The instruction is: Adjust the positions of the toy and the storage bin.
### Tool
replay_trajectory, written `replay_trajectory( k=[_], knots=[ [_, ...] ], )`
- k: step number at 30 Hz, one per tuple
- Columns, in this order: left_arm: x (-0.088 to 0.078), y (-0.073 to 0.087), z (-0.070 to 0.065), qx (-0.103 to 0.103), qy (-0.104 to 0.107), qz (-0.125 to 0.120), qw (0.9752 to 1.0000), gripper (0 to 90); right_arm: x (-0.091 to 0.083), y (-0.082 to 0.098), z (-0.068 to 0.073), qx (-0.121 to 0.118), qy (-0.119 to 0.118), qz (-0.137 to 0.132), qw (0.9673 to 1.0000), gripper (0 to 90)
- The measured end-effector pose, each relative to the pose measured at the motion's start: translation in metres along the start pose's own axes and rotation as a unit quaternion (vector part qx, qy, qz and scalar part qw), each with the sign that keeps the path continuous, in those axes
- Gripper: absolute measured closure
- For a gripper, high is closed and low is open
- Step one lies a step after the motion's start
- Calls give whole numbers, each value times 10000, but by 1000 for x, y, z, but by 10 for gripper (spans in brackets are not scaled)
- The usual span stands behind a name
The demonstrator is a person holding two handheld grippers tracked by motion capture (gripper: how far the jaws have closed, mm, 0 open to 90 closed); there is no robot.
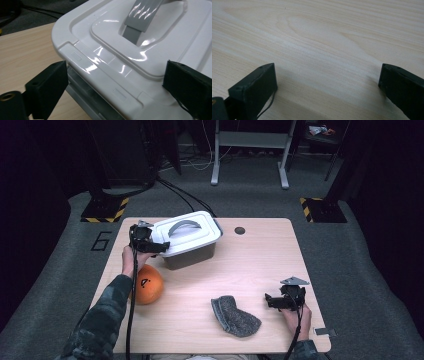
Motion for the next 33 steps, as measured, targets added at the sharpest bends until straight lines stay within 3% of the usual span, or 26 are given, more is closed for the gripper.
replay_trajectory(
  k=[2,3,8,12,21,25,33],
  knots=[
    [2,-1,-1,-59,37,-69,10000,84,0,0,0,-1,0,-1,10000,8],
    [1,-1,0,-43,144,44,9999,103,0,0,0,0,-1,-1,10000,8],
    [2,-4,0,9,174,165,9997,104,0,0,0,3,0,1,10000,8],
    [1,-6,0,177,187,332,9991,109,0,0,0,1,0,-1,10000,8],
    [4,-8,-3,260,237,277,9990,109,0,0,0,-6,-1,-1,10000,8],
    [4,-9,-5,398,304,398,9980,110,0,0,0,1,0,0,10000,8],
    [9,-9,-10,376,417,304,9980,110,0,0,0,0,0,-3,10000,8]
  ],
)
Point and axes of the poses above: each handheld gripper's, and its own axes: x roughly forward along the jaws, y roughly out of its underside, z roughly to its left, the point moved 4 cm from there along x, roughly forward along the jaws, and after that the axes turned 11 degrees about y, right-handed, at the moved point
